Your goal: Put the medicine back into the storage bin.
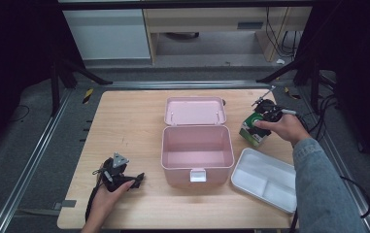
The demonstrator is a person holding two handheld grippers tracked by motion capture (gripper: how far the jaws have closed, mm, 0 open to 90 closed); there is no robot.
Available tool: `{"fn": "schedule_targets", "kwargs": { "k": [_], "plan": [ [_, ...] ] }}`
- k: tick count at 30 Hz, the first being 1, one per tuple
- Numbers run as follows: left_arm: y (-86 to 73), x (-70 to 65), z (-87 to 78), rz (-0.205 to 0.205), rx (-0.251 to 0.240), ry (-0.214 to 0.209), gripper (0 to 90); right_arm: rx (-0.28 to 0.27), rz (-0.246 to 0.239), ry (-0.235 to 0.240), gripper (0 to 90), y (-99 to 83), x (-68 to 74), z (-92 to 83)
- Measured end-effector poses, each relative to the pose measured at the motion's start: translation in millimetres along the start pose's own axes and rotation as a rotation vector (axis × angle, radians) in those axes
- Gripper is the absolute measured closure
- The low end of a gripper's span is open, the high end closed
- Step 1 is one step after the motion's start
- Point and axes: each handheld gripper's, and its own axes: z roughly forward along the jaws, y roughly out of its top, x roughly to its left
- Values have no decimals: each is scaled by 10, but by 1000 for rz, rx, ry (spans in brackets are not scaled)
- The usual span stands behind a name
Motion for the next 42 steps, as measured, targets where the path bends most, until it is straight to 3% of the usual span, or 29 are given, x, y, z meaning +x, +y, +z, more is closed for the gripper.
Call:
{"fn": "schedule_targets", "kwargs": {
  "k": [2, 9, 22, 33, 42],
  "plan": [
    [0, 0, 0, 0, 0, 0, 0, -23, -6, -7, 166, 1, 19, -142],
    [0, 0, 0, 0, 0, 0, 0, -39, -37, -21, 167, 22, 88, -396],
    [0, -1, -1, 0, 1, 1, 0, -81, -132, -24, 168, 204, 310, -920],
    [0, -2, -1, -1, 0, 1, 0, -93, -204, -7, 169, 405, 525, -1166],
    [0, -2, -1, -1, 0, 1, 0, -109, -275, 28, 169, 603, 748, -1178]
  ]
}}
